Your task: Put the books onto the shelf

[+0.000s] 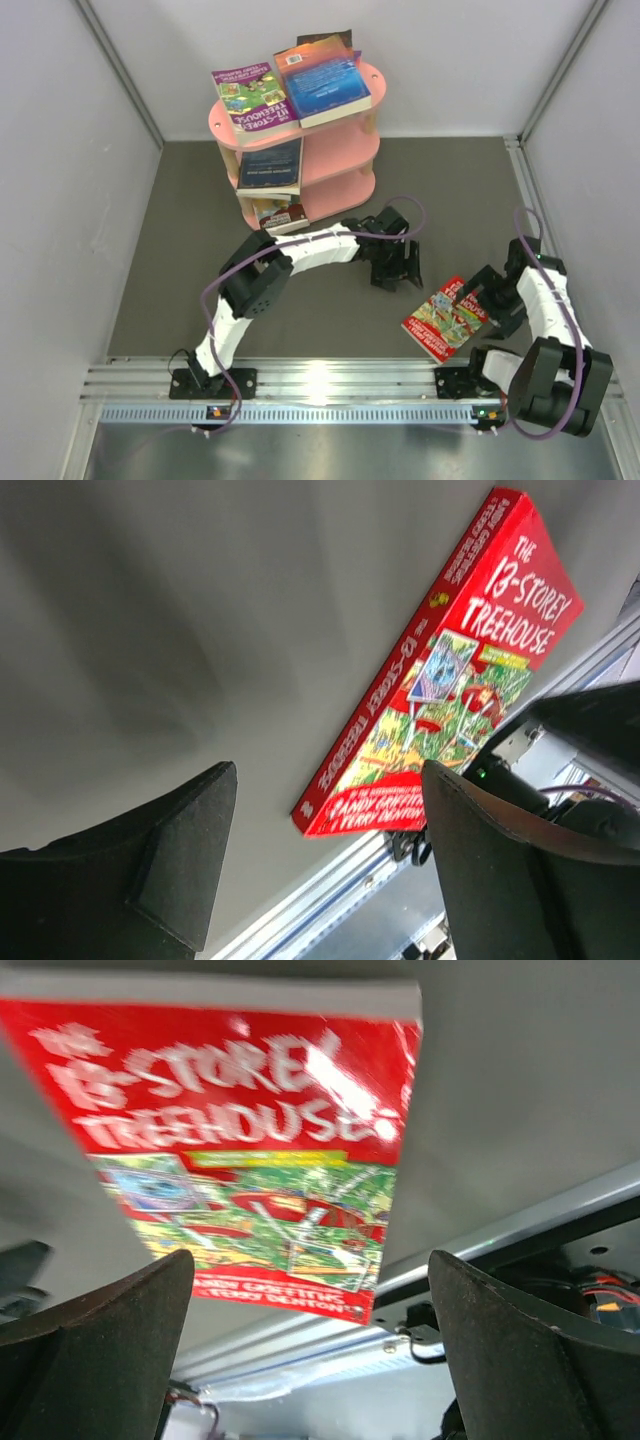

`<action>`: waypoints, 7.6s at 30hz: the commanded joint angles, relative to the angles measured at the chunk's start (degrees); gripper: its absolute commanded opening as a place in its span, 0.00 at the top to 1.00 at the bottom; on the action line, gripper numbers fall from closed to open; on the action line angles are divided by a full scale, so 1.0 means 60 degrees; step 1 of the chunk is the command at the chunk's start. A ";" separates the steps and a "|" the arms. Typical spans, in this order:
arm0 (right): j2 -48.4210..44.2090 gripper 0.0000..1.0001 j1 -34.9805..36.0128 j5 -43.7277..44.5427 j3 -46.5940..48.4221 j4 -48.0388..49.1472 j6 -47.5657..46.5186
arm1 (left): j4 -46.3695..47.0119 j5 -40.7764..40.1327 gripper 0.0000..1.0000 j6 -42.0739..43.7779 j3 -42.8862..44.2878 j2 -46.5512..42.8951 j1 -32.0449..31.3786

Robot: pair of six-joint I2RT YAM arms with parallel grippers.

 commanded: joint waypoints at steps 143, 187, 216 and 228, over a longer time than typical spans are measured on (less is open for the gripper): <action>0.6690 1.00 0.8430 -0.2637 1.6484 0.4640 0.0635 | -0.1672 -0.3925 0.42 -0.1714 0.1657 -0.5996 0.6557; 0.9109 1.00 1.1112 0.4292 1.7557 0.4683 -0.1972 | -0.3386 -0.2606 0.93 -0.0234 0.2302 -0.4970 0.7143; 1.0017 1.00 1.0820 0.7020 1.8186 0.4740 -0.3644 | -0.3576 -0.2357 0.92 -0.0278 0.1965 -0.5175 0.7245; 1.0209 1.00 1.0747 0.6317 1.8115 0.5897 -0.3088 | -0.4045 -0.2181 0.82 -0.0190 0.1921 -0.5468 0.7245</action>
